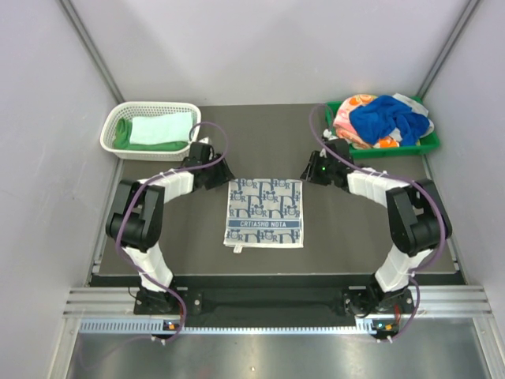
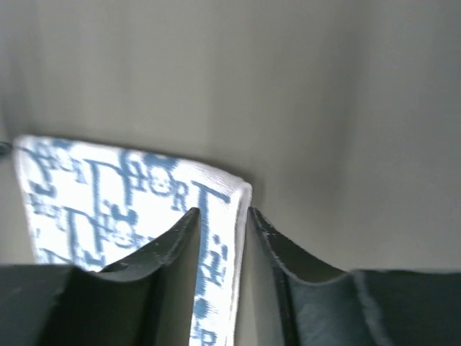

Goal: Fold and stack the towels
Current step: Fold the towel

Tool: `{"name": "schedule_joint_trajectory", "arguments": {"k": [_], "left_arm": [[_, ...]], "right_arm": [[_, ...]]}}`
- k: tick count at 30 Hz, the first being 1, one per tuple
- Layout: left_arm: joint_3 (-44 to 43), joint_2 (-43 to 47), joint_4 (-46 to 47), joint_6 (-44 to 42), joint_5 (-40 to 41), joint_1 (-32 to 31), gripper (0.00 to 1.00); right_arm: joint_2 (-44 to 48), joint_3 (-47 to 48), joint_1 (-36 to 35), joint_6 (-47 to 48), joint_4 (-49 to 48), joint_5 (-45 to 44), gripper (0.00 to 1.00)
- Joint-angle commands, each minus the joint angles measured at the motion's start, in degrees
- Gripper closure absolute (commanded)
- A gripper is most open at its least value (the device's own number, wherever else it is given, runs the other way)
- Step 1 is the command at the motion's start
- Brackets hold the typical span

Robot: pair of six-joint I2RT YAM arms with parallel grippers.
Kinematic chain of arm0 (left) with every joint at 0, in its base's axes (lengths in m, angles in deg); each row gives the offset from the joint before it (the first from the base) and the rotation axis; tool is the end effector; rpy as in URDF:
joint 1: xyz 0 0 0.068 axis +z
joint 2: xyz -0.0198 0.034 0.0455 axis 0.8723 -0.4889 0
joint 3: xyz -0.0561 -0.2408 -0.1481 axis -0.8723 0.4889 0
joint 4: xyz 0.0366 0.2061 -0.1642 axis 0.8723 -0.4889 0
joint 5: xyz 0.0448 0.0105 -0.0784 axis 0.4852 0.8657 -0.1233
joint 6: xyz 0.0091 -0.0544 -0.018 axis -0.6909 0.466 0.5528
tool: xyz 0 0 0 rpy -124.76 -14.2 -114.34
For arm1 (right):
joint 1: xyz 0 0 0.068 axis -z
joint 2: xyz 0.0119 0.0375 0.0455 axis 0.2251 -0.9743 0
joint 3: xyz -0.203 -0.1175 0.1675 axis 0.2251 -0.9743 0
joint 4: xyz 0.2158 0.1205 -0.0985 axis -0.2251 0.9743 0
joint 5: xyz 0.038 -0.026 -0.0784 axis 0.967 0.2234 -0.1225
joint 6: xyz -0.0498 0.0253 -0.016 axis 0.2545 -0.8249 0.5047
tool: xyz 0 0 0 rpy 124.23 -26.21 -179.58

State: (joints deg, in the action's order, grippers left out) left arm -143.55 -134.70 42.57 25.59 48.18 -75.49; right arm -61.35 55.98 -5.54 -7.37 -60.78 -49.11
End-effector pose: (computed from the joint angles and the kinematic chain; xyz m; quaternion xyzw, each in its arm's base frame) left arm 0.3687 -0.1031 0.1723 -0.1301 0.9150 -0.2146 0.3159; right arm 0.3508 0.1256 0.1940 0.0538 0.9077 0.2425 0.3383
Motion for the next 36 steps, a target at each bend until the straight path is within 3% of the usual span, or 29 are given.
{"name": "schedule_joint_trajectory", "arguments": {"k": [1, 6, 26, 30, 36], "left_arm": [[-2.0, -0.3, 0.0, -1.7, -1.6, -0.8, 0.4], [-2.7, -2.5, -1.2, -2.0, -1.2, -1.4, 0.44], [-4.1, -7.2, -3.5, -2.2, 1.1, -2.2, 0.63], [-3.6, -7.1, -2.9, -2.1, 0.5, -2.4, 0.69], [-4.0, -7.4, -2.5, -1.9, 0.1, -2.4, 0.77]], "right_arm": [[-1.9, 2.8, -2.1, 5.2, 2.9, -4.2, 0.66], [-3.9, 3.8, -4.0, 6.5, 4.2, -7.2, 0.61], [-9.6, 8.3, -5.8, 8.0, 5.9, -9.5, 0.61], [-10.2, 8.6, -6.5, 8.1, 6.2, -9.8, 0.62], [-11.1, 9.6, -6.7, 8.4, 7.1, -9.9, 0.71]]}}
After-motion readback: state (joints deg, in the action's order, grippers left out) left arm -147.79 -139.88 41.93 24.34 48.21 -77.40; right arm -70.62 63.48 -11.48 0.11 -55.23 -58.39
